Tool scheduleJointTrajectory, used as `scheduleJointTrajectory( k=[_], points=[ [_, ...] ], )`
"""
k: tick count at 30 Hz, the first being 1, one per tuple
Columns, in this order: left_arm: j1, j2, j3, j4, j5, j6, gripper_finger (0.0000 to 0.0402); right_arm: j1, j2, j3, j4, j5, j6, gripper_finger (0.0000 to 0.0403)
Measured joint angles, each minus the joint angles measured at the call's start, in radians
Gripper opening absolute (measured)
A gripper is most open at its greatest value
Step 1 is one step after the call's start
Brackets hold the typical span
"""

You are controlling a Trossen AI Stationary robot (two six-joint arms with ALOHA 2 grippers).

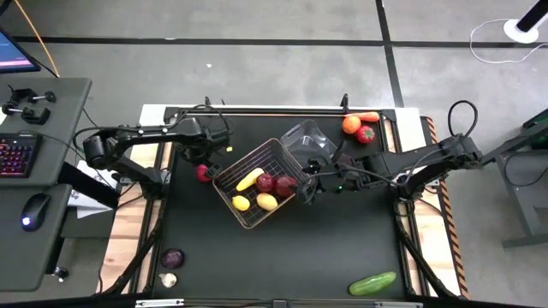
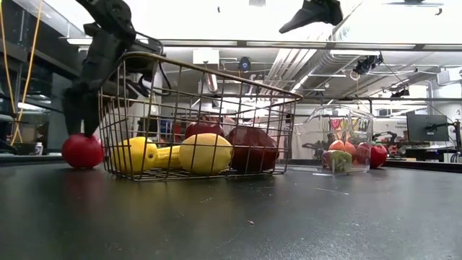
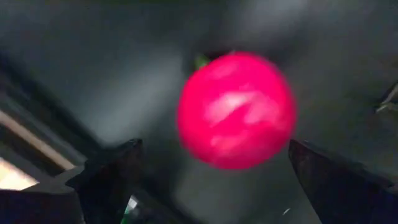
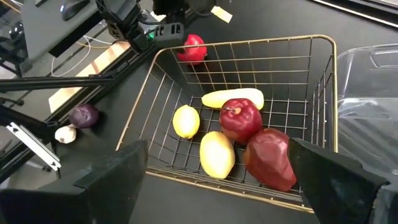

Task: Sort produce into baskets
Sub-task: Put the left tomato into the gold wire basket

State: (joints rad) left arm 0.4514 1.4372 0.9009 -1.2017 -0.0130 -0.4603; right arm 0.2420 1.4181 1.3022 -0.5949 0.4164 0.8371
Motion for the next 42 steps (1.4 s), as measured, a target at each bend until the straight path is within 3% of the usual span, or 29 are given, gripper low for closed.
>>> scheduleJointTrajectory(
  k=[10, 15, 19, 31, 42],
  points=[
    [-0.013, -0.002, -0.019, 0.071, 0.012, 0.008, 0.039, 0.0, 0.0, 0.0, 0.0, 0.0, 0.0, 0.0376],
    [-0.015, -0.005, -0.068, 0.144, 0.068, -0.017, 0.039, 0.0, 0.0, 0.0, 0.0, 0.0, 0.0, 0.0376],
    [-0.031, -0.003, -0.069, 0.196, 0.036, -0.049, 0.039, 0.0, 0.0, 0.0, 0.0, 0.0, 0.0, 0.0376],
    [-0.036, 0.002, -0.071, 0.204, 0.017, -0.07, 0.039, 0.0, 0.0, 0.0, 0.0, 0.0, 0.0, 0.0376],
    [-0.035, 0.002, 0.005, 0.196, 0.02, -0.037, 0.039, 0.0, 0.0, 0.0, 0.0, 0.0, 0.0, 0.0376]
  ],
)
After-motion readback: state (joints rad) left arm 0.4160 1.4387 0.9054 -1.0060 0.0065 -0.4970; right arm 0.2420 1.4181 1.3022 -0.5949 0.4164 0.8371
